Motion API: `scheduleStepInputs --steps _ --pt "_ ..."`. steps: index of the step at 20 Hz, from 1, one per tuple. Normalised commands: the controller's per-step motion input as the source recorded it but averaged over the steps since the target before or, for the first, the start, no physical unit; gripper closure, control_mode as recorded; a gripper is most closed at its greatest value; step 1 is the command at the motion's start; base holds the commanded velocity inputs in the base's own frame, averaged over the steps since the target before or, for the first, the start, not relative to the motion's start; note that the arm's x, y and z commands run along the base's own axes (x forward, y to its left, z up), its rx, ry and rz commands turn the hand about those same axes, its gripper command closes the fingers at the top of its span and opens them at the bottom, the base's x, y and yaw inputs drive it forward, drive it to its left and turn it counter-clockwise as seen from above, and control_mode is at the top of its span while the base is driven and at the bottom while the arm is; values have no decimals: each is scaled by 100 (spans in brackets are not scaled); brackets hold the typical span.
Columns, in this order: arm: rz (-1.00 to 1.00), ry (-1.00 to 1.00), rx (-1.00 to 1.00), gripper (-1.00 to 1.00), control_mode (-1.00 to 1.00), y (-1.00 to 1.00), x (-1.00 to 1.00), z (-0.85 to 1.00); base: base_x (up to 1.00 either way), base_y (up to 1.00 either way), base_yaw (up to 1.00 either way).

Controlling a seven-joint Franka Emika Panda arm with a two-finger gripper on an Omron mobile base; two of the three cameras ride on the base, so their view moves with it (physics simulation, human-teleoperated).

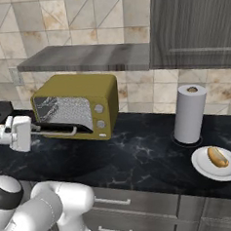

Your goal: Open the toaster oven door. Place the hotdog bun on the top rack in the toaster oven and place the chicken drumstick on the bottom rack.

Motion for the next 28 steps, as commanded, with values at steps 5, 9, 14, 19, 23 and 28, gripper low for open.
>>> scheduleStepInputs --steps 5,9,14,19,23,28 --pt "-20 0 10 -100 -100 1 1 55 0 0 0" --pt "-25 0 13 -100 -100 0 26 38 0 0 0" --pt "-9 -2 12 -100 -100 0 44 22 0 0 0" --pt "-19 0 21 -100 -100 -1 36 11 0 0 0" --pt "-12 0 35 -100 -100 -12 16 -9 0 0 0" --pt "-6 0 29 -100 -100 -4 38 -16 0 0 0"
